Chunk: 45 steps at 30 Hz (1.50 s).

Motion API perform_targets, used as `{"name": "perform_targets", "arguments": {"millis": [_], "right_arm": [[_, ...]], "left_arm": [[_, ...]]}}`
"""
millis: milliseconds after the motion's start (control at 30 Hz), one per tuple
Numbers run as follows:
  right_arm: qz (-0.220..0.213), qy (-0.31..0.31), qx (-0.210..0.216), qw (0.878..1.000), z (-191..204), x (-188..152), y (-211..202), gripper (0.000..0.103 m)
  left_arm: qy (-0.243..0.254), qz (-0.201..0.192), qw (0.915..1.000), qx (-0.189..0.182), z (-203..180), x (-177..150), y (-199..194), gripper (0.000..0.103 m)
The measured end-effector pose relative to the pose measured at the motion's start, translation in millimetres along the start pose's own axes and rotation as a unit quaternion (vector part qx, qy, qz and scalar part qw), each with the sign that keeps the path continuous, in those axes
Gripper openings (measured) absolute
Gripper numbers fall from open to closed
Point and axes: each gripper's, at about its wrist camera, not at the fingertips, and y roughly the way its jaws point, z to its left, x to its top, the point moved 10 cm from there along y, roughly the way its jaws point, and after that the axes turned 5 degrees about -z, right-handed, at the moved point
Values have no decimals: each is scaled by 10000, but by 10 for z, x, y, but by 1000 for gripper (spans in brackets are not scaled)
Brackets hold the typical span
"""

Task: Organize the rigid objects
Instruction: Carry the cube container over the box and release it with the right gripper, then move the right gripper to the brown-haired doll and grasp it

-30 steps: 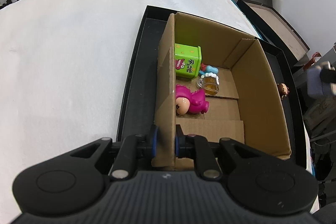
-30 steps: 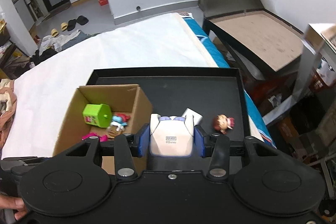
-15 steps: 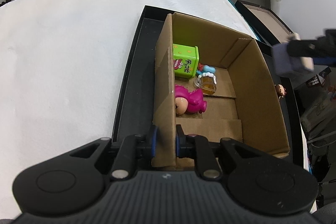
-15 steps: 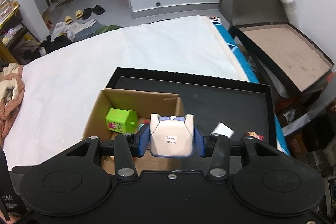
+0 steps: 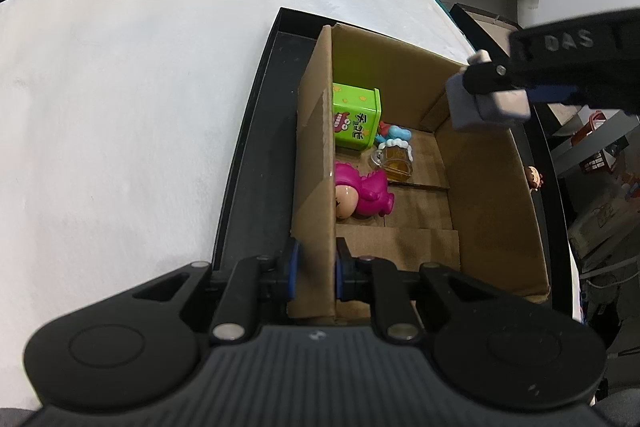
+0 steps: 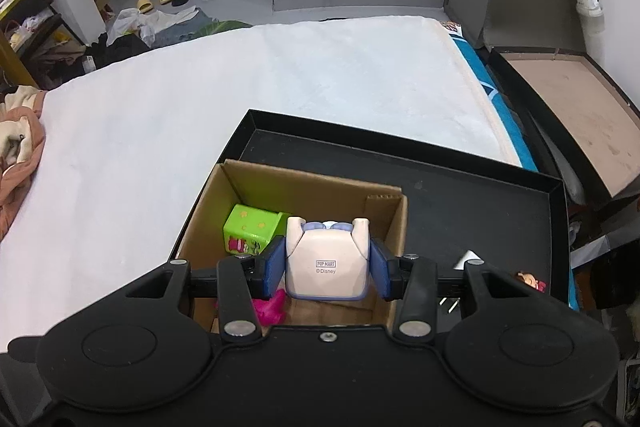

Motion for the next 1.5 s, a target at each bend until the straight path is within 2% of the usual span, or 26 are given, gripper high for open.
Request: {"name": "perform_targets", "arguments": {"millis": [67,100,133,567,967,1167,1500], "right_arm": [[-29,-35,-108,9999,0,21,40,47],[-81,-114,-153,9998,9,34,52,55],[-113,-196,-238,9995,13,37,45,57],[-259,424,12,9988,-314,-11,-239,57],[-210,601,-82,9979,-669,-248,-382,58],[-204,684,-133,9974,-884,-370,-452,64],[-362,1156,-355,9920,-1404,-527,-507,70]], "left_arm": [[6,9,10000,4,-3,5,-1,16],[18,13,10000,8,-4,7,-1,17],[29,20,10000,8,-7,8,3,17],[110,32,9999,49,-51,35,-11,17],[236,42,9995,197,-74,52,-15,16],[288,88,9991,301,-92,59,-6,15],[296,111,9983,487,-110,66,10,15]]}}
